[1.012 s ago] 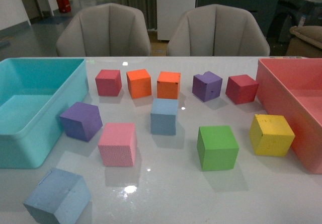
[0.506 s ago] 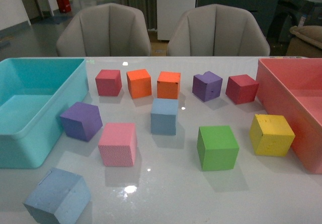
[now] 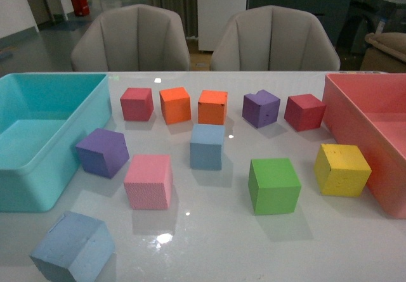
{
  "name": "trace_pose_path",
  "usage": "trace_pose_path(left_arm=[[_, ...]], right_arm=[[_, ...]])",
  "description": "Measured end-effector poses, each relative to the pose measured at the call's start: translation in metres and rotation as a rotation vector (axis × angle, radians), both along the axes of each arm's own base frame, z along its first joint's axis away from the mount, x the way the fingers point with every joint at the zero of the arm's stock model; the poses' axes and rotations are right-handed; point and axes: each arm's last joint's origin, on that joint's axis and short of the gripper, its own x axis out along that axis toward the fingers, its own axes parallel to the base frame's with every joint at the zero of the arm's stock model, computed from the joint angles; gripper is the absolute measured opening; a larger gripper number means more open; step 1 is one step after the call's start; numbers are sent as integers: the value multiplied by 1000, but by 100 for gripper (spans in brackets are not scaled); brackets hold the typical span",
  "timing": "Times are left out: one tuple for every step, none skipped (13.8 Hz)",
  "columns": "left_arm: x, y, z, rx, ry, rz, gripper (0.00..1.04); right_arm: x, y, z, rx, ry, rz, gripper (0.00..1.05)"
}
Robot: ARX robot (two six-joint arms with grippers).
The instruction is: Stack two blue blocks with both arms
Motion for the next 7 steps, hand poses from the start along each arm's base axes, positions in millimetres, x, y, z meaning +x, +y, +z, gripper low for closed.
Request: trace_pose_path(left_arm=[[16, 3, -4, -7, 31, -44, 98], [33, 5, -8, -14, 74, -112, 98], [50, 4, -18, -24, 149, -219, 98], [62, 4, -31, -50, 258, -312, 98], [68, 3, -43, -64, 350, -363, 98], [74, 0, -54, -75, 438, -421, 98], [79, -3, -59, -59, 479, -441, 98]], right_arm=[[0, 0, 0, 0, 0, 0, 98], [0, 0, 0, 0, 0, 0, 98], [0, 0, 0, 0, 0, 0, 98], [0, 0, 0, 0, 0, 0, 98], [0, 0, 0, 0, 0, 0, 98], [0, 0, 0, 0, 0, 0, 98], [0, 0, 0, 0, 0, 0, 98]])
